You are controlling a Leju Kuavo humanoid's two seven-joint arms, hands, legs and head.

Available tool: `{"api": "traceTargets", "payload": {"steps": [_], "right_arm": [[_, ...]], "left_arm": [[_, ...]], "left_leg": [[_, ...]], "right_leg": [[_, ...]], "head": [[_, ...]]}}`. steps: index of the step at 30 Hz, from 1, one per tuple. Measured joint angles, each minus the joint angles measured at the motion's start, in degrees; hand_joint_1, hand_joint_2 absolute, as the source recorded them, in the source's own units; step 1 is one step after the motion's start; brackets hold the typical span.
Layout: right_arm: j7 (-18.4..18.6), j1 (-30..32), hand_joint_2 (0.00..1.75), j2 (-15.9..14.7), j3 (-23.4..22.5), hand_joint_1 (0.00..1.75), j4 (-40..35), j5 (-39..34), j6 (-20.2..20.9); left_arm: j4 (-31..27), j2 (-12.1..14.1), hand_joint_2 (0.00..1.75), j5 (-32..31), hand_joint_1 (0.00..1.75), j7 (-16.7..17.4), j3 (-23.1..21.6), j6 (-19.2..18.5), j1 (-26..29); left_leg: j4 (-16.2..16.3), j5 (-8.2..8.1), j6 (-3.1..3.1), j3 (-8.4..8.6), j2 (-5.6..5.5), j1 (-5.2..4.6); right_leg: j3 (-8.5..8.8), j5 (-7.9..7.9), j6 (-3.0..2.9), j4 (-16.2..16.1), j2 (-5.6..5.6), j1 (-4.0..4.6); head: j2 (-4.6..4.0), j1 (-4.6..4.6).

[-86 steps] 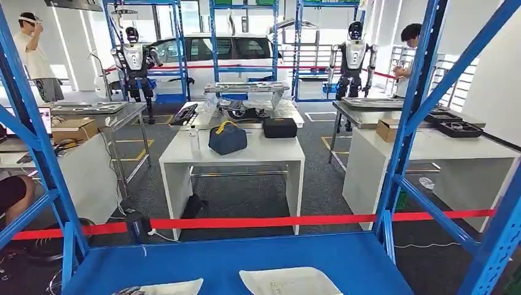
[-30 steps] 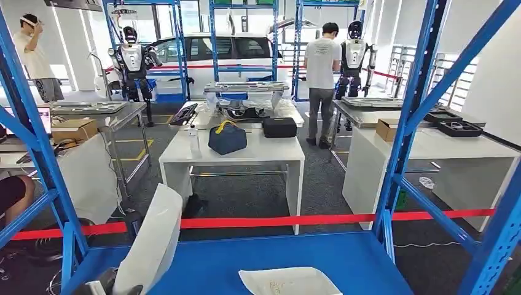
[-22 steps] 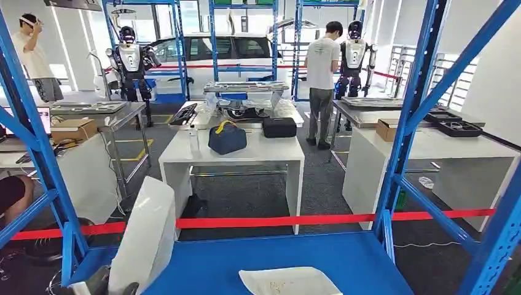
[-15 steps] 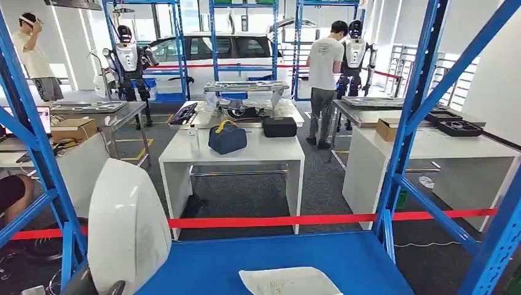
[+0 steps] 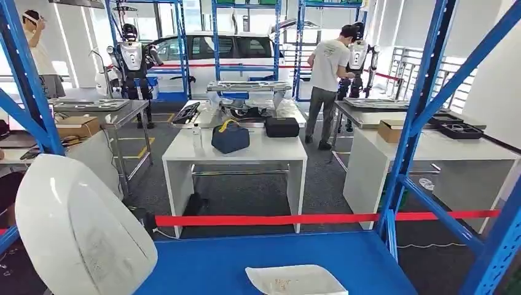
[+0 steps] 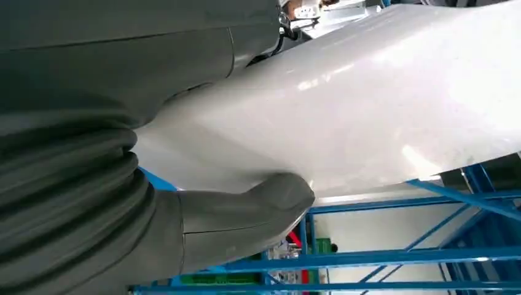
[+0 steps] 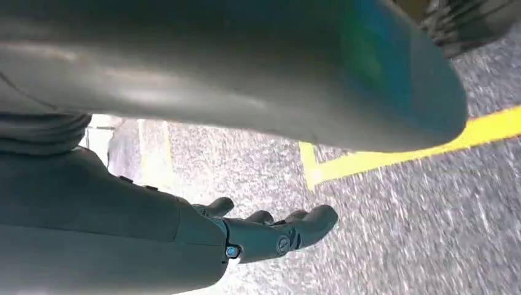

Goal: Take the parts from the cabinet and place them on the table.

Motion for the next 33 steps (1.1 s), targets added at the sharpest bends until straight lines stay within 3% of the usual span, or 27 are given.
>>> {"api": "traceTargets", "payload": {"steps": [1,2,3,5,6,7,9,11,12,13,15,16,17,18,19,20,21,22,23,26,27,28,30,31,32,33], "right_arm": [[0.0,0.0,0.0,0.0,0.0,0.0,0.0,0.0,0.0],[0.0,0.0,0.0,0.0,-0.1,0.0,0.0,0.0,0.0],[0.0,0.0,0.0,0.0,-0.1,0.0,0.0,0.0,0.0],[0.0,-0.1,0.0,-0.1,-0.1,0.0,0.0,-0.1,0.0],[0.0,-0.4,0.0,-0.1,-0.2,0.0,0.0,-0.1,0.0],[0.0,-0.3,0.0,-0.1,-0.2,0.0,0.0,-0.2,0.0],[-0.1,-0.4,0.0,-0.1,-0.2,0.0,0.0,-0.2,0.0],[-0.1,-0.3,0.0,-0.1,-0.3,0.0,0.0,-0.2,0.0],[-0.1,-0.3,0.0,-0.1,-0.3,0.0,0.0,-0.2,0.0],[0.0,-0.4,0.0,-0.1,-0.4,0.0,0.0,-0.2,0.0],[-0.1,-0.3,0.0,-0.1,-0.7,0.0,0.0,-0.2,-0.1],[-0.1,-0.3,0.0,-0.1,-0.9,0.0,0.0,-0.2,0.0],[0.0,-0.3,0.0,-0.1,-1.0,0.0,0.0,-0.3,0.0],[0.0,-0.3,0.0,-0.1,-1.0,0.0,0.0,-0.3,0.0],[0.1,-0.3,0.0,-0.1,-1.1,0.0,0.0,-0.3,0.0],[0.0,-0.3,0.0,-0.1,-1.1,0.0,0.0,-0.3,0.0],[0.0,-0.4,0.0,-0.1,-1.1,0.0,0.0,-0.3,0.0],[0.0,-0.4,0.0,-0.2,-1.2,0.0,0.0,-0.3,-0.1],[0.1,-0.3,0.0,-0.2,-1.2,0.0,0.0,-0.3,-0.2],[0.0,-0.1,0.0,-0.2,-1.2,0.0,0.0,-0.3,-0.2],[0.0,0.0,0.0,-0.2,-1.2,0.0,0.0,-0.2,-0.1],[-0.1,0.0,0.0,-0.2,-1.2,0.0,0.0,-0.2,-0.2],[-0.6,0.0,0.0,0.0,-1.2,0.0,0.0,-0.1,-0.1],[-0.8,-0.1,0.0,0.0,-1.2,0.0,0.0,-0.1,-0.1],[-1.0,-0.1,0.0,-0.1,-1.2,0.0,0.0,-0.2,-0.1],[-1.2,-0.1,0.0,-0.1,-1.2,0.0,0.0,-0.2,0.0]], "left_arm": [[-0.1,-0.1,1.75,0.0,1.75,0.0,0.1,0.0,0.4],[-0.2,-0.2,1.75,0.0,1.75,0.0,0.1,0.0,0.7],[-0.3,-0.2,1.75,0.0,1.75,0.0,0.1,-0.1,0.8],[-0.4,-0.3,1.75,0.0,1.75,0.0,0.1,-0.2,0.9],[-0.5,-0.3,1.75,0.0,1.75,0.0,0.1,-0.3,0.9],[-0.6,-0.3,1.75,0.0,1.75,0.0,0.1,-0.3,1.0],[-0.7,-0.4,1.75,0.0,1.75,0.0,0.1,-0.3,1.0],[-0.8,-0.4,1.75,0.0,1.75,0.0,0.1,-0.3,1.1],[-0.8,-0.4,1.75,0.0,1.75,0.0,0.1,-0.3,1.1],[-0.8,-0.3,1.75,0.0,1.75,0.0,0.1,-0.3,1.1],[-0.9,-0.4,1.75,0.0,1.75,0.0,0.1,-0.3,1.3],[-0.9,-0.5,1.75,0.0,1.75,0.0,0.1,-0.3,1.6],[-0.9,-0.6,1.75,0.0,1.75,0.2,0.0,-0.3,1.7],[-0.9,-0.8,1.75,0.0,1.75,0.4,0.0,-0.3,1.8],[-1.0,-0.9,1.75,0.0,1.75,0.6,0.0,-0.3,1.8],[-1.1,-1.1,1.75,0.0,1.75,0.9,-0.1,-0.3,1.8],[-1.4,-1.2,1.75,0.0,1.75,1.0,-0.1,-0.3,1.7],[-1.7,-1.3,1.75,-0.1,1.75,1.2,-0.2,-0.3,1.7],[-2.1,-1.4,1.75,-0.2,1.75,1.3,-0.2,-0.3,2.0],[-2.6,-1.5,1.75,-0.6,1.75,1.6,-0.2,-0.2,2.6],[-2.8,-1.7,1.75,-0.7,1.75,1.6,-0.2,-0.1,2.6],[-2.9,-1.9,1.75,-0.7,1.75,1.6,-0.2,-0.1,2.6],[-3.4,-2.1,1.75,-0.8,1.75,1.5,-0.2,-0.1,3.0],[-3.4,-2.1,1.75,-1.0,1.75,1.5,-0.2,-0.1,3.2],[-3.4,-2.2,1.75,-1.1,1.75,1.5,-0.2,-0.2,3.5],[-3.4,-2.2,1.75,-1.1,1.75,1.4,-0.2,-0.1,3.8]], "left_leg": [[0.3,0.14,-0.01,-0.52,0.05,-0.13],[0.6,0.28,-0.06,-1.06,0.05,-0.21],[0.9,0.41,-0.2,-1.63,0.04,-0.22],[1.7,0.65,-0.55,-2.66,-0.02,-0.17],[2.2,0.82,-0.82,-2.99,-0.02,-0.15],[2.2,1.05,-1.24,-3.11,-0.08,-0.3],[2.2,1.52,-2.05,-3.19,-0.1,-0.23],[1.9,2.18,-2.97,-3.59,-0.15,-0.29],[2.7,0.6,-3.4,-4.04,-0.31,-0.05],[4.9,-2.5,-3.73,-4.97,-0.28,0.03],[12.6,-8.62,-4.44,-6.87,-0.27,0.53],[16.2,-10.37,-4.74,-7.37,-0.27,0.68],[17.8,-10.3,-4.93,-7.01,-0.26,0.88],[17.1,-8.77,-5.08,-5.55,-0.25,1.11],[14.6,-6.72,-5.16,-3.23,-0.25,1.3],[10.2,-4.93,-5.22,0.23,-0.25,1.44],[5.2,-4.75,-5.26,4.12,-0.26,1.57],[0.2,-7.24,-5.18,7.42,-0.33,1.3],[0.7,-6.6,-4.22,6.93,-0.66,0.88],[0.1,-5.53,-2.47,5.62,-0.61,0.57],[-0.1,-4.58,-1.82,5.04,-0.35,0.86],[-0.1,-3.92,-1.3,4.18,-0.26,0.82],[-0.1,-2.51,-0.81,2.74,-0.21,0.66],[0.0,-1.75,-0.7,1.7,-0.16,0.47],[0.1,-1.02,-0.65,0.68,-0.1,0.3],[0.3,-0.36,-0.7,-0.35,-0.1,0.21]], "right_leg": [[-0.91,-1.23,-0.09,3.2,0.0,0.12],[-0.58,-1.1,-0.24,3.8,0.0,0.23],[1.24,0.08,-0.47,1.6,-0.01,0.36],[8.21,3.29,-1.01,-8.6,-0.02,0.48],[10.34,2.23,-1.41,-13.0,-0.03,0.56],[10.3,3.78,-1.5,-11.6,0.04,1.04],[9.8,3.69,-2.28,-12.2,0.05,1.14],[9.4,4.81,-3.08,-12.8,-0.03,0.75],[8.96,5.41,-3.37,-13.0,-0.26,0.61],[8.33,5.93,-3.76,-13.0,-0.28,0.57],[6.87,7.08,-3.83,-13.0,-0.3,0.6],[6.05,7.67,-3.79,-13.0,-0.3,0.59],[5.23,8.28,-3.69,-13.0,-0.3,0.57],[4.41,8.91,-3.54,-12.9,-0.33,0.53],[3.66,9.47,-3.34,-12.9,-0.35,0.47],[2.97,10.06,-3.08,-12.8,-0.35,0.37],[2.63,10.6,-2.75,-12.7,-0.32,0.33],[2.24,11.02,-2.28,-12.7,-0.24,0.47],[2.57,11.67,-1.87,-13.1,-0.23,0.42],[2.5,13.5,-0.42,-14.2,-0.05,0.18],[2.05,12.33,-0.24,-13.5,-0.04,-0.05],[1.16,8.75,-0.17,-11.5,-0.07,0.07],[-0.91,0.89,-0.06,-3.2,-0.07,0.24],[-1.64,-1.25,-0.07,1.2,-0.06,0.39],[-1.69,-1.26,-0.16,4.0,-0.06,0.53],[-0.82,0.27,-0.36,4.7,-0.05,0.72]], "head": [[0.0,0.0],[0.0,0.0],[0.0,0.0],[0.0,0.0],[0.0,0.0],[0.0,-0.09],[0.0,-0.06],[0.0,-0.07],[0.0,-0.06],[0.0,-0.22],[0.0,-0.28],[0.0,-0.28],[0.0,-0.3],[0.0,-0.28],[0.0,-0.28],[0.0,-0.28],[0.0,-0.28],[0.0,-0.37],[0.0,-0.19],[0.0,-0.26],[-0.02,-0.26],[-0.02,-0.22],[-0.02,-0.04],[-0.02,-0.04],[0.0,0.0],[0.0,-0.02]]}}
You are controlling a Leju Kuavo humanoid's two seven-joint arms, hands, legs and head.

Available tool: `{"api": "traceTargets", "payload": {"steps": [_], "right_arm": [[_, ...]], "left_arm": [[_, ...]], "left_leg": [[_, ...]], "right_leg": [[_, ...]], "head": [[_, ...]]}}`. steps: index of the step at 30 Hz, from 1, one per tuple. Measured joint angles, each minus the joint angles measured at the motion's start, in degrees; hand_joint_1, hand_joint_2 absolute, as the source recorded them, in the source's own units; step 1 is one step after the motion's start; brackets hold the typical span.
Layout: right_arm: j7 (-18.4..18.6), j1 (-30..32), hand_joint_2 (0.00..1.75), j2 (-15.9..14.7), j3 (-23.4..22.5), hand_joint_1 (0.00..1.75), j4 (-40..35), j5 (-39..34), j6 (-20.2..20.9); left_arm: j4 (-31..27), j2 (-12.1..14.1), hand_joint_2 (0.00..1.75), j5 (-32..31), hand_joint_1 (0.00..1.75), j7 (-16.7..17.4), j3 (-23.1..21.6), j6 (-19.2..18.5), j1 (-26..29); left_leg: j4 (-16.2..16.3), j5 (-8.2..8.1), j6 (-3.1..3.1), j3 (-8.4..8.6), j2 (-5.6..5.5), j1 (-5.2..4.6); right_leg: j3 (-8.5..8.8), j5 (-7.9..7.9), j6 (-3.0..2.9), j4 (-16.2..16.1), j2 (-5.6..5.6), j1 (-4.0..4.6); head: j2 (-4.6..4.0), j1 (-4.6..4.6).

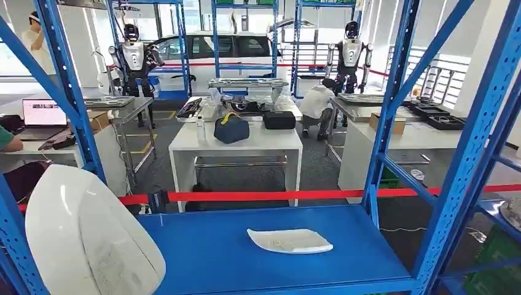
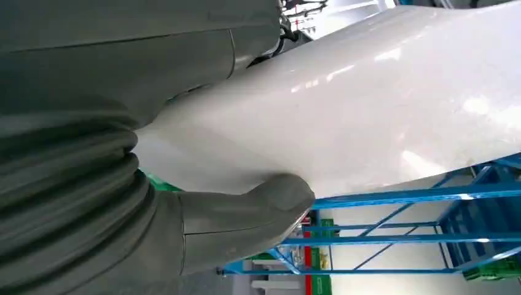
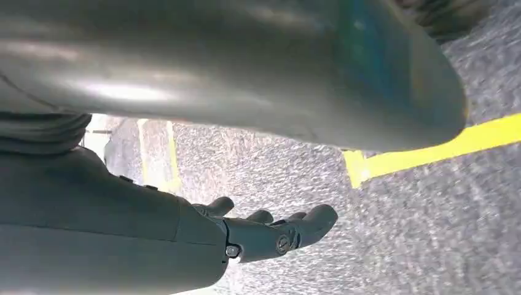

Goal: Take the parts from the cabinet and place them on the table.

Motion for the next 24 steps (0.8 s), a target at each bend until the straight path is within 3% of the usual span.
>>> {"api": "traceTargets", "payload": {"steps": [1,2,3,4,5,6,8,9,11,13,14,15,16,17,18,19,20,21,24], "right_arm": [[-0.3,0.0,0.0,0.0,0.0,0.0,0.0,-0.1,0.0],[-0.6,0.0,0.0,0.0,0.0,0.0,0.0,-0.1,0.0],[-0.8,0.0,0.0,0.0,0.0,0.0,0.0,-0.1,0.0],[-0.8,-0.1,0.0,-0.1,-0.1,0.0,0.0,-0.1,0.0],[-0.8,-0.2,0.0,-0.1,-0.1,0.0,0.0,-0.1,0.1],[-0.8,-0.2,0.0,-0.1,-0.1,0.0,0.0,-0.1,0.1],[-0.8,-0.1,0.0,-0.1,-0.1,0.0,0.0,-0.1,0.1],[-0.9,-0.1,0.0,0.0,-0.2,0.0,0.0,-0.1,0.4],[-1.0,-0.2,0.0,-0.1,-0.3,0.0,0.0,-0.1,0.6],[-1.2,-0.1,0.0,-0.1,-0.3,0.0,0.0,-0.1,0.7],[-1.3,-0.1,0.0,-0.1,-0.3,0.0,0.0,-0.1,0.8],[-1.5,-0.1,0.0,-0.1,-0.3,0.0,0.0,-0.1,0.8],[-1.7,-0.1,0.0,-0.1,-0.4,0.0,0.0,-0.1,0.8],[-1.8,-0.1,0.0,-0.1,-0.4,0.0,0.0,-0.1,0.9],[-1.8,-0.1,0.0,-0.1,-0.4,0.0,0.0,-0.1,0.9],[-1.9,-0.2,0.0,-0.1,-0.4,0.0,0.0,-0.1,0.9],[-2.0,-0.2,0.0,-0.2,-0.4,0.0,0.0,-0.1,0.9],[-2.0,-0.2,0.0,-0.2,-0.4,0.0,0.0,-0.1,0.9],[-1.9,0.1,0.0,-0.2,-0.4,0.0,0.0,-0.1,0.9]], "left_arm": [[0.0,0.0,1.75,0.0,1.75,-0.1,0.0,0.0,0.2],[0.0,0.0,1.75,0.0,1.75,-0.2,0.0,0.0,0.2],[0.0,0.0,1.75,0.1,1.75,-0.4,0.0,0.0,0.2],[0.0,0.0,1.75,0.1,1.75,-0.4,0.0,0.0,0.2],[0.0,0.0,1.75,0.2,1.75,-0.5,0.0,0.0,0.1],[0.0,0.0,1.75,0.2,1.75,-0.5,-0.1,0.0,0.2],[0.1,0.0,1.75,0.2,1.75,-0.6,-0.1,0.0,0.1],[0.2,0.1,1.75,0.2,1.75,-0.6,-0.1,0.0,0.2],[0.3,0.2,1.75,0.3,1.75,-0.7,-0.2,0.0,0.2],[0.3,0.2,1.75,0.4,1.75,-0.7,-0.3,0.0,0.5],[0.3,0.2,1.75,0.4,1.75,-0.7,-0.3,0.0,0.7],[0.4,0.2,1.75,0.4,1.75,-0.7,-0.3,0.1,1.0],[0.3,0.2,1.75,0.3,1.75,-0.7,-0.4,0.1,1.1],[0.3,0.2,1.75,0.3,1.75,-0.7,-0.4,0.1,1.2],[0.2,0.2,1.75,0.2,1.75,-0.7,-0.4,0.1,1.2],[0.0,0.2,1.75,0.1,1.75,-0.8,-0.4,0.1,1.2],[-0.2,0.2,1.75,0.0,1.75,-0.8,-0.5,0.1,1.3],[-0.4,0.2,1.75,0.0,1.75,-1.0,-0.5,0.1,1.5],[-0.7,0.2,1.75,-0.2,1.75,-1.0,-0.5,0.1,2.0]], "left_leg": [[0.3,0.58,-0.1,-1.03,0.01,-0.06],[0.6,1.04,-0.24,-1.92,0.0,-0.11],[1.0,1.49,-0.38,-2.65,0.01,-0.15],[1.4,1.79,-0.64,-3.17,0.06,-0.35],[1.6,2.15,-0.95,-3.45,0.08,-0.44],[1.5,2.65,-1.27,-3.38,0.18,-0.42],[0.9,3.82,-2.0,-3.48,0.1,-0.37],[1.3,3.42,-2.3,-3.81,-0.01,-0.22],[5.5,-2.81,-3.21,-5.49,-0.15,-0.02],[13.9,-8.52,-3.94,-7.2,-0.13,0.41],[17.4,-9.17,-4.21,-7.49,-0.12,0.56],[18.4,-7.86,-4.38,-6.84,-0.13,0.72],[17.3,-5.72,-4.44,-5.21,-0.12,0.85],[14.4,-3.56,-4.49,-2.64,-0.12,0.95],[9.9,-2.51,-4.48,0.79,-0.12,1.02],[3.6,-4.51,-4.42,5.21,-0.17,1.09],[-0.3,-6.1,-3.94,7.89,-0.29,0.55],[-0.3,-6.06,-3.13,6.79,-0.26,0.44],[-0.6,-4.53,-1.19,5.8,-0.07,0.33]], "right_leg": [[2.09,2.24,-0.31,-1.5,0.0,0.23],[5.3,4.08,-0.67,-5.2,-0.01,0.45],[9.37,4.36,-1.14,-10.4,0.0,0.66],[13.37,2.3,-1.65,-15.9,0.04,1.01],[14.52,1.16,-1.89,-18.8,0.03,1.05],[13.9,1.49,-1.96,-18.7,0.07,1.11],[13.38,2.44,-2.68,-18.7,0.02,1.16],[12.93,3.3,-3.09,-19.0,-0.35,0.64],[11.45,4.54,-3.73,-19.0,-0.53,0.51],[9.74,5.95,-3.69,-19.0,-0.57,0.51],[8.73,6.73,-3.58,-18.9,-0.63,0.49],[8.01,7.44,-3.44,-18.8,-0.7,0.43],[7.07,8.12,-3.26,-18.7,-0.73,0.38],[6.17,8.7,-3.03,-18.5,-0.76,0.29],[5.39,9.24,-2.76,-18.3,-0.78,0.18],[4.87,9.75,-2.34,-18.0,-0.77,0.24],[4.56,10.16,-1.93,-17.9,-0.74,0.33],[4.6,10.84,-1.56,-18.1,-0.78,0.33],[4.27,12.37,-0.3,-18.7,-0.71,0.11]], "head": [[0.0,0.13],[0.0,0.13],[0.0,0.22],[0.0,0.22],[0.0,0.2],[0.0,0.15],[0.0,0.15],[0.0,0.15],[0.0,-0.09],[0.0,-0.13],[0.0,-0.17],[0.0,-0.15],[0.0,-0.15],[0.0,-0.15],[0.0,-0.15],[0.0,-0.15],[0.0,-0.22],[0.0,-0.13],[0.0,-0.2]]}}
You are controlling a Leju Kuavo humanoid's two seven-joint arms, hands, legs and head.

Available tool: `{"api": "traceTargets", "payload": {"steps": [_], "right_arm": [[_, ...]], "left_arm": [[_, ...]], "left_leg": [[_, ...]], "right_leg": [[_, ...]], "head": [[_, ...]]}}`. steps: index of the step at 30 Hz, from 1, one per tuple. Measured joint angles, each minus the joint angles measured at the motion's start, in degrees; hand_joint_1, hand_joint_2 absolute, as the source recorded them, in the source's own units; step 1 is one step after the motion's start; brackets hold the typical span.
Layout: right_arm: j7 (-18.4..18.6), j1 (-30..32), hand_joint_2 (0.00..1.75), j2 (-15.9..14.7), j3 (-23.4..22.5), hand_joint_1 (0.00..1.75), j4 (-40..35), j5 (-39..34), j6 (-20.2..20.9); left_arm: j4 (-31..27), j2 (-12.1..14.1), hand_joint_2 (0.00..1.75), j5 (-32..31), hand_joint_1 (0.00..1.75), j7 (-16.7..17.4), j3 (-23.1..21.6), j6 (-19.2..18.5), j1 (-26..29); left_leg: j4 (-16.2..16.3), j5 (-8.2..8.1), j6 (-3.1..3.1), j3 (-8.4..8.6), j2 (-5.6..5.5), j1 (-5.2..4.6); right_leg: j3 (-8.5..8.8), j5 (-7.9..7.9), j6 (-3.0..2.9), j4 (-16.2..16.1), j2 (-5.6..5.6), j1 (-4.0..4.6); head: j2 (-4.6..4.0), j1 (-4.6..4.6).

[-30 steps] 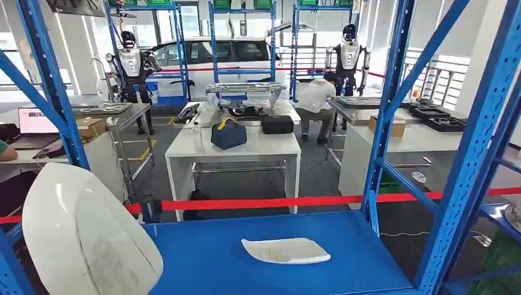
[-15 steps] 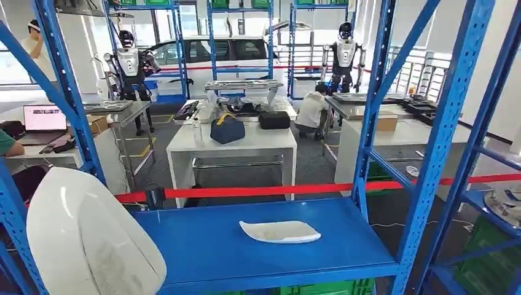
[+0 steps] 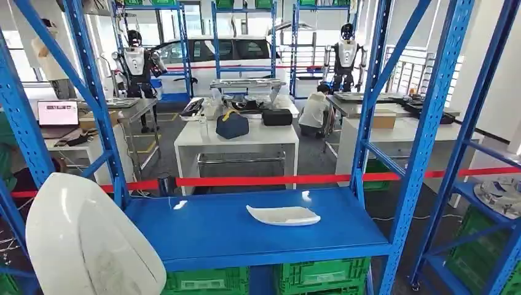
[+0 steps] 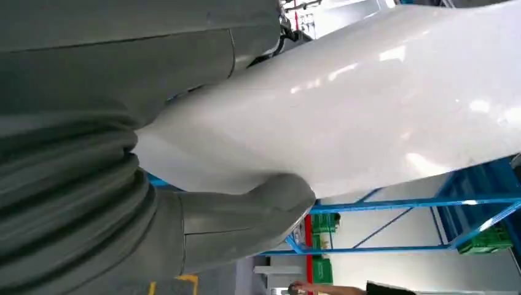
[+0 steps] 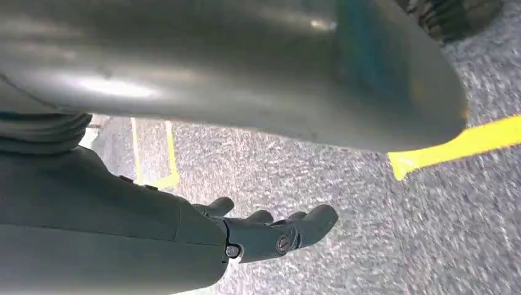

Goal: Take the parts from the cabinet and place them on the table.

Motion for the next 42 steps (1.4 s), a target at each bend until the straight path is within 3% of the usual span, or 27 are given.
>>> {"api": "traceTargets", "payload": {"steps": [1,3,5,7,9,10,11,15,16,17,19,20,22,24,25,26,27,30,31,34,35,36,38,39,40,41,42], "right_arm": [[0.0,0.0,0.0,-0.1,0.0,0.0,0.0,0.0,0.0],[-0.3,0.0,0.0,0.0,0.0,0.0,0.0,0.0,0.2],[-0.6,-0.1,0.0,-0.1,0.0,0.0,0.0,0.2,0.2],[-0.7,-0.1,0.0,-0.3,0.0,0.0,0.0,0.3,0.2],[-0.7,-0.1,0.0,-0.3,0.0,0.0,0.0,0.3,0.2],[-0.7,-0.1,0.0,-0.4,0.0,0.0,0.0,0.3,0.2],[-0.7,-0.3,0.0,-0.5,0.0,0.0,0.0,0.3,0.2],[-0.7,-0.2,0.0,-0.4,0.0,0.0,0.0,0.3,0.2],[-0.7,-0.3,0.0,-0.4,0.0,0.0,0.0,0.3,0.2],[-0.4,-0.4,0.0,-0.4,0.0,0.0,0.0,0.3,0.2],[0.0,-0.3,0.0,-0.5,0.0,0.0,0.0,0.2,0.2],[0.0,-0.3,0.0,-0.5,-0.1,0.0,0.0,0.1,0.2],[0.0,-0.3,0.0,-0.5,-0.1,0.0,0.0,0.1,0.2],[0.0,-0.3,0.0,-0.5,-0.2,0.0,0.0,0.1,0.2],[0.0,-0.3,0.0,-0.5,-0.2,0.0,0.0,0.1,0.2],[0.0,-0.3,0.0,-0.5,-0.3,0.0,0.0,0.1,0.2],[0.0,-0.3,0.0,-0.5,-0.3,0.0,0.0,0.1,0.2],[0.0,-0.2,0.0,-0.5,-0.5,0.0,0.0,0.1,0.2],[0.0,-0.1,0.0,-0.5,-0.6,0.0,0.0,0.1,0.2],[0.1,-0.1,0.0,-0.4,-0.8,0.0,0.0,0.1,0.2],[0.1,-0.1,0.0,-0.4,-0.8,0.0,0.0,0.1,0.2],[0.1,-0.1,0.0,-0.4,-0.8,0.0,0.0,0.1,0.2],[0.4,-0.1,0.0,-0.5,-0.8,0.0,0.0,0.2,0.2],[0.3,-0.1,0.0,-0.5,-0.8,0.0,0.0,0.2,0.2],[0.3,-0.1,0.0,-0.5,-0.9,0.0,0.0,0.2,0.2],[0.2,-0.1,0.0,-0.5,-0.9,0.0,0.0,0.1,0.2],[0.1,-0.3,0.0,-0.5,-0.9,0.0,0.0,0.1,0.2]], "left_arm": [[-0.1,-0.1,1.75,-0.3,1.75,0.0,0.0,0.1,0.0],[-1.0,-0.3,1.75,-1.1,1.75,-0.1,0.0,0.2,0.7],[-1.4,-0.3,1.75,-1.2,1.75,-0.2,0.0,0.2,1.3],[-1.7,-0.3,1.75,-1.2,1.75,-0.2,0.0,0.2,2.0],[-2.1,-0.2,1.75,-1.2,1.75,-0.3,0.0,0.2,2.4],[-2.3,-0.2,1.75,-1.2,1.75,-0.3,0.0,0.2,2.4],[-2.5,-0.2,1.75,-1.2,1.75,-0.3,0.0,0.2,2.4],[-2.7,-0.1,1.75,-1.2,1.75,-0.4,0.0,0.3,2.7],[-2.7,-0.1,1.75,-1.2,1.75,-0.4,0.0,0.4,2.9],[-2.7,0.0,1.75,-1.3,1.75,-0.3,0.1,0.5,2.9],[-2.7,-0.1,1.75,-1.3,1.75,-0.3,0.1,0.5,2.8],[-2.6,-0.1,1.75,-1.8,1.75,-0.2,0.0,0.5,2.8],[-2.4,-0.1,1.75,-2.2,1.75,-0.2,0.0,0.5,2.8],[-2.4,-0.1,1.75,-2.2,1.75,-0.2,0.0,0.5,2.8],[-2.5,-0.1,1.75,-2.2,1.75,-0.2,0.0,0.5,2.7],[-2.6,-0.1,1.75,-2.2,1.75,-0.2,0.0,0.5,2.5],[-2.7,-0.1,1.75,-2.2,1.75,-0.2,0.0,0.5,2.4],[-2.7,-0.1,1.75,-2.2,1.75,-0.3,0.0,0.5,2.5],[-2.7,-0.2,1.75,-2.2,1.75,-0.3,0.0,0.5,2.4],[-2.7,-0.3,1.75,-2.2,1.75,-0.3,0.0,0.5,2.3],[-2.7,-0.3,1.75,-2.2,1.75,-0.3,0.0,0.5,2.3],[-2.6,-0.2,1.75,-2.2,1.75,-0.3,0.0,0.5,2.3],[-2.3,-0.2,1.75,-2.1,1.75,-0.2,0.0,0.5,2.3],[-2.3,-0.2,1.75,-2.1,1.75,-0.2,0.0,0.5,2.3],[-2.2,-0.2,1.75,-2.1,1.75,-0.2,0.0,0.5,2.3],[-2.2,-0.2,1.75,-2.1,1.75,-0.2,0.1,0.5,2.3],[-2.2,-0.2,1.75,-2.1,1.75,-0.2,0.1,0.5,2.3]], "left_leg": [[0.0,0.75,0.64,-0.77,0.34,0.14],[0.0,2.18,1.27,-2.56,0.31,0.07],[0.2,3.7,1.43,-4.24,0.35,-0.18],[0.7,5.17,1.27,-6.5,0.31,-0.31],[1.3,6.23,0.97,-8.46,0.31,-0.33],[1.7,6.71,0.81,-9.03,0.31,-0.33],[2.1,7.06,0.43,-9.64,0.22,-0.6],[1.2,9.48,-1.09,-9.89,0.32,-0.57],[1.6,8.11,-1.33,-10.41,-0.01,-0.33],[3.5,4.6,-1.68,-11.37,-0.06,-0.27],[11.4,-2.55,-2.42,-12.75,-0.02,0.13],[15.7,-4.27,-2.67,-13.28,-0.02,0.21],[18.6,-2.12,-2.84,-12.16,-0.03,0.34],[12.8,1.85,-2.69,-6.72,-0.02,0.41],[7.2,1.69,-2.47,-2.45,-0.03,0.41],[1.7,-1.07,-2.18,1.49,-0.06,0.25],[-1.3,-1.98,-1.58,2.84,-0.17,-0.08],[-0.9,-0.67,-0.06,1.26,-0.11,-0.35],[-1.0,0.2,0.61,0.68,0.25,0.04],[-0.9,2.22,1.44,-1.84,0.36,-0.07],[-0.8,2.95,1.45,-2.45,0.37,-0.14],[-0.6,3.75,1.43,-3.67,0.4,-0.17],[0.0,5.0,1.18,-5.91,0.37,-0.15],[0.1,5.03,1.16,-5.98,0.37,-0.15],[0.4,5.39,1.02,-6.8,0.37,-0.12],[1.0,6.0,0.71,-8.14,0.36,-0.08],[1.6,6.37,0.36,-8.78,0.37,-0.14]], "right_leg": [[-0.71,-2.57,0.26,1.3,0.15,-0.18],[-2.72,-10.58,0.59,8.3,0.24,-0.13],[-4.11,-14.53,0.71,16.2,0.28,-0.07],[-2.41,-11.47,0.47,17.9,0.34,0.08],[3.85,-7.88,-0.12,10.7,0.41,0.36],[7.83,-8.55,-0.55,5.5,0.43,0.52],[10.75,-11.11,-0.99,0.5,0.46,0.9],[9.52,-9.8,-2.3,-0.8,0.32,0.88],[8.98,-8.93,-2.7,-1.0,-0.09,0.56],[8.08,-8.19,-3.2,-1.2,-0.03,0.45],[6.33,-6.65,-3.19,-1.1,-0.15,0.41],[5.25,-5.87,-3.13,-1.0,-0.21,0.41],[3.53,-4.47,-2.94,-0.7,-0.3,0.38],[1.64,-3.17,-2.62,-0.4,-0.3,0.36],[1.01,-2.55,-2.4,-0.3,-0.27,0.35],[0.67,-2.11,-2.05,-0.1,-0.21,0.55],[0.52,-1.6,-1.75,-0.1,-0.2,0.58],[0.4,0.29,-0.49,-0.8,-0.15,0.47],[0.04,-0.53,-0.16,-0.3,0.04,0.1],[-3.13,-11.2,0.21,9.5,0.24,0.15],[-3.99,-13.43,0.25,13.8,0.26,0.19],[-4.28,-13.82,0.23,17.1,0.28,0.21],[-2.12,-10.09,0.12,17.2,0.29,0.21],[-1.99,-9.94,0.12,17.1,0.29,0.21],[-0.06,-8.31,0.06,15.0,0.29,0.19],[4.73,-7.05,-0.13,8.8,0.29,0.17],[8.75,-9.73,-0.37,2.9,0.44,0.18]], "head": [[0.0,0.07],[-0.02,0.17],[0.0,0.22],[0.0,0.24],[0.0,0.26],[0.0,0.28],[0.0,0.29],[-0.02,0.3],[-0.09,0.31],[0.02,0.11],[-0.02,0.07],[0.0,0.0],[0.0,-0.04],[0.0,-0.09],[0.0,-0.11],[0.02,-0.2],[0.0,-0.09],[0.0,-0.11],[-0.02,-0.15],[-0.02,0.04],[-0.02,0.07],[0.0,0.11],[0.0,0.2],[0.0,0.2],[-0.02,0.17],[0.0,0.24],[0.0,0.31]]}}
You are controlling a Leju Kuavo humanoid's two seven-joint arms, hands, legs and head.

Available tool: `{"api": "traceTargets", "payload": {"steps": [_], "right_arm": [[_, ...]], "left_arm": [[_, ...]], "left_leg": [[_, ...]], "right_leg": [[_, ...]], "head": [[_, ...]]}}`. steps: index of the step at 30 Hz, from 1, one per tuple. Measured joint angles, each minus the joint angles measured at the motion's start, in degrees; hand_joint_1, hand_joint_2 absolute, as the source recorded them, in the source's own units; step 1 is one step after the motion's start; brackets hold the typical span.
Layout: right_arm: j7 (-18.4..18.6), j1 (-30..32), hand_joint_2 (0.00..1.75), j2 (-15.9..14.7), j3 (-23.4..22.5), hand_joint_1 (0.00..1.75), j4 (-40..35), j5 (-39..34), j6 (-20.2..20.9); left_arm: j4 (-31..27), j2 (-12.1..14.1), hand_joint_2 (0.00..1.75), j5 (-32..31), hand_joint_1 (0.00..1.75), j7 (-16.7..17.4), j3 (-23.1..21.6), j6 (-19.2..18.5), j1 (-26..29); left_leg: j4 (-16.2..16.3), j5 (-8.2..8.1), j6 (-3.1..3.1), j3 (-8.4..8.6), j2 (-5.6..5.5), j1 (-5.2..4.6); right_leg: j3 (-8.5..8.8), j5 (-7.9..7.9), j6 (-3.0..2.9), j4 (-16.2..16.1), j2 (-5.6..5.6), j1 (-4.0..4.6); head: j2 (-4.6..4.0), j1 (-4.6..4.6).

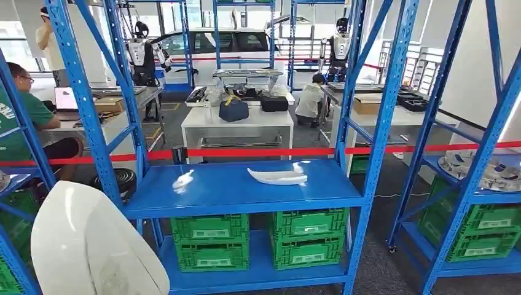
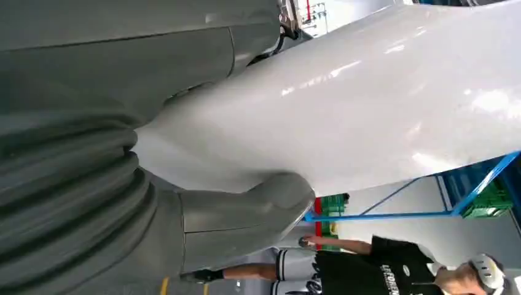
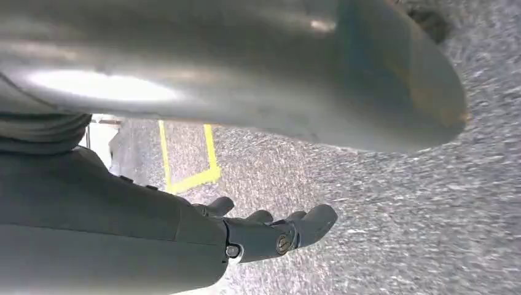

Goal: Take the parts from the cabinet and place them on the table.

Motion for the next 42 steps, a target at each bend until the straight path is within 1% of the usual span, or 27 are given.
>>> {"api": "traceTargets", "payload": {"steps": [1,5,7,9,10,11,12,14,16,17,19,20,21,22,24,25,27,29,30,31,32,34,35,36,37,40,42], "right_arm": [[0.0,-0.1,0.0,0.0,0.0,0.0,0.0,0.0,0.0],[0.2,0.0,0.0,0.0,0.0,0.0,0.0,0.0,0.1],[0.0,0.0,0.0,0.0,-0.1,0.0,0.0,0.0,0.2],[0.0,0.0,0.0,0.0,-0.1,0.0,0.0,0.2,0.2],[0.0,0.0,0.0,0.0,-0.1,0.0,0.0,0.2,0.2],[0.0,0.0,0.0,0.0,-0.1,0.0,0.0,0.2,0.2],[0.0,0.1,0.0,0.0,-0.1,0.0,0.0,0.5,0.2],[0.2,0.1,0.0,0.0,-0.1,0.0,0.0,0.9,0.4],[0.2,0.1,0.0,0.1,-0.1,0.0,0.0,1.2,0.6],[0.2,0.1,0.0,0.1,-0.1,0.0,0.0,1.2,0.7],[0.2,0.1,0.0,0.1,-0.1,0.0,0.0,1.2,0.7],[0.2,0.3,0.0,0.1,-0.1,0.0,0.0,1.2,0.7],[0.2,0.2,0.0,0.0,-0.1,0.0,0.0,1.2,0.7],[0.2,0.2,0.0,0.1,-0.1,0.0,0.0,1.2,0.7],[-0.2,0.2,0.0,0.1,-0.1,0.0,0.0,1.4,0.7],[-0.2,0.2,0.0,0.0,-0.1,0.0,0.0,1.7,0.7],[-0.2,0.2,0.0,0.0,0.0,0.0,0.0,1.8,0.7],[-0.2,0.2,0.0,0.0,0.0,0.0,0.0,1.9,0.7],[-0.2,0.2,0.0,0.0,0.0,0.0,0.0,1.9,0.7],[0.0,0.1,0.0,0.1,0.0,0.0,0.0,1.9,0.7],[0.2,0.0,0.0,0.1,0.0,0.0,0.0,1.8,0.7],[0.4,0.1,0.0,0.2,-0.1,0.0,0.0,1.1,0.6],[0.3,0.1,0.0,0.3,-0.1,0.0,0.0,0.6,0.6],[0.1,0.0,0.0,0.5,-0.1,0.0,0.0,0.3,0.5],[0.0,0.0,0.0,0.5,-0.2,0.0,0.0,0.0,0.3],[0.0,-0.1,0.0,0.7,-0.4,0.0,0.0,-0.2,0.1],[0.0,0.0,0.0,0.8,-0.5,0.0,0.0,-0.3,0.1]], "left_arm": [[0.0,0.1,1.75,0.0,1.75,0.0,0.1,0.0,-0.2],[0.0,0.2,1.75,0.1,1.75,0.1,0.1,0.1,-0.5],[0.0,0.4,1.75,0.2,1.75,-0.1,0.2,0.1,-0.4],[0.0,0.5,1.75,0.3,1.75,-0.2,0.4,0.1,-0.2],[0.0,0.5,1.75,0.3,1.75,-0.2,0.5,0.1,0.3],[-0.1,0.5,1.75,0.2,1.75,-0.3,0.7,0.2,0.8],[-0.3,0.5,1.75,-0.1,1.75,-0.4,0.8,0.3,1.3],[-1.1,0.5,1.75,-0.2,1.75,-0.6,0.9,0.5,1.8],[-2.1,0.4,1.75,-0.5,1.75,-0.5,1.2,0.6,2.1],[-2.4,0.4,1.75,-0.5,1.75,-0.6,1.6,0.6,2.4],[-2.6,0.4,1.75,-0.8,1.75,-0.5,1.9,0.7,2.7],[-2.6,0.4,1.75,-0.9,1.75,-0.5,2.0,0.7,3.0],[-2.7,0.3,1.75,-0.9,1.75,-0.5,2.1,0.7,3.1],[-2.9,0.3,1.75,-0.9,1.75,-0.4,2.2,0.7,3.2],[-3.2,0.2,1.75,-0.9,1.75,-0.7,2.5,0.7,3.6],[-3.2,0.2,1.75,-1.0,1.75,-0.7,2.8,0.7,3.8],[-3.2,0.2,1.75,-1.0,1.75,-0.8,3.2,0.7,4.4],[-3.2,0.2,1.75,-1.2,1.75,-1.4,3.6,0.6,4.7],[-3.3,0.2,1.75,-1.2,1.75,-1.6,3.9,0.6,4.7],[-3.6,0.2,1.75,-1.3,1.75,-1.8,4.2,0.6,4.6],[-3.7,0.2,1.75,-1.3,1.75,-1.8,4.3,0.6,4.5],[-3.6,0.2,1.75,-1.1,1.75,-1.2,4.4,0.6,4.1],[-3.6,0.2,1.75,-1.0,1.75,-0.9,4.5,0.5,3.9],[-3.5,0.2,1.75,-0.8,1.75,-0.7,4.6,0.5,3.5],[-3.3,0.2,1.75,-0.7,1.75,-0.4,4.6,0.4,3.0],[-2.8,0.2,1.75,-0.7,1.75,-0.1,4.6,0.3,1.8],[-2.4,0.1,1.75,-1.1,1.75,0.2,4.6,0.3,1.3]], "left_leg": [[0.4,0.29,-0.38,-0.48,0.01,-0.19],[0.0,1.85,-1.8,-0.94,-0.04,0.02],[4.1,-4.2,-2.46,-2.66,-0.22,0.19],[12.2,-10.17,-2.9,-4.25,-0.22,0.28],[15.8,-11.06,-2.98,-4.57,-0.22,0.28],[17.2,-10.09,-2.94,-4.11,-0.23,0.27],[16.4,-8.01,-2.73,-2.6,-0.26,0.26],[8.8,-4.59,-1.91,3.56,-0.28,0.12],[-1.6,-7.7,-0.8,10.87,-0.28,-0.51],[-2.6,-8.03,-0.92,11.22,-0.32,-0.64],[-2.8,-7.24,-0.32,10.22,-0.32,-1.05],[-3.6,-6.32,0.21,9.62,-0.2,-0.57],[-3.7,-5.58,0.52,9.36,0.18,-0.31],[-3.8,-4.89,1.07,8.59,0.08,-0.13],[-3.6,-3.48,1.04,7.01,0.09,-0.08],[-3.4,-2.76,0.98,6.04,0.13,-0.08],[-2.8,-1.73,0.65,4.08,0.19,0.11],[-1.7,-1.03,0.03,2.16,0.21,0.5],[-0.9,-0.83,-0.31,1.35,0.18,0.52],[-0.1,-0.72,-0.63,0.42,0.15,0.39],[0.2,-0.37,-1.07,0.16,0.13,0.3],[-0.1,0.57,-1.85,0.09,0.11,0.34],[0.0,0.96,-2.26,-0.03,0.07,0.44],[0.5,-0.35,-2.59,-0.35,-0.05,0.62],[2.5,-3.42,-2.79,-1.24,-0.08,0.64],[14.8,-11.5,-3.23,-3.97,-0.15,0.63],[17.4,-10.05,-2.92,-3.12,-0.17,0.6]], "right_leg": [[1.91,-1.51,-0.36,-3.6,0.16,0.34],[-0.06,0.3,-1.97,-3.2,-0.11,0.14],[-1.47,1.55,-2.84,-3.2,-0.38,0.16],[-3.18,2.92,-2.93,-3.2,-0.43,0.31],[-4.13,3.63,-2.91,-3.1,-0.44,0.37],[-4.83,4.31,-2.85,-3.1,-0.46,0.43],[-5.85,5.04,-2.81,-3.0,-0.47,0.53],[-7.63,6.44,-2.62,-2.8,-0.47,0.73],[-8.24,7.39,-2.15,-2.7,-0.53,0.9],[-8.2,8.03,-1.79,-3.0,-0.62,0.64],[-8.2,9.13,-1.19,-3.5,-0.69,0.32],[-8.41,9.59,-0.68,-3.6,-0.58,0.8],[-9.07,7.93,-0.47,-2.9,-0.29,0.52],[-9.87,4.15,-0.22,-0.4,-0.13,0.47],[-11.83,-3.0,0.36,8.0,-0.07,0.16],[-12.49,-4.3,0.56,12.1,-0.07,0.12],[-11.4,-1.54,0.83,14.4,-0.07,-0.03],[-5.62,2.24,1.19,7.5,-0.07,-0.3],[-1.72,2.06,1.47,2.0,-0.06,-0.61],[0.77,-0.32,1.45,-2.3,0.19,-0.29],[0.92,-1.21,0.03,-3.2,0.41,-0.15],[0.26,-0.83,-0.58,-2.7,0.41,0.01],[-0.17,-0.31,-1.35,-2.9,0.29,-0.06],[-0.67,0.25,-2.1,-2.9,0.01,-0.23],[-1.29,0.75,-2.58,-2.9,-0.03,-0.22],[-3.32,2.57,-3.01,-2.8,-0.1,0.13],[-4.98,3.84,-3.0,-2.6,-0.13,0.47]], "head": [[0.0,-0.02],[0.0,-0.02],[0.0,-0.18],[0.0,-0.22],[0.0,-0.26],[0.0,-0.28],[0.0,-0.26],[0.0,-0.26],[0.0,-0.24],[0.0,-0.22],[0.0,-0.24],[0.0,-0.26],[-0.02,-0.35],[0.0,-0.07],[0.0,0.0],[0.0,0.04],[0.0,0.04],[0.0,0.07],[0.0,0.07],[0.0,0.15],[0.0,0.09],[0.0,0.09],[0.0,0.09],[0.0,0.07],[0.0,0.02],[0.0,-0.02],[0.0,-0.02]]}}
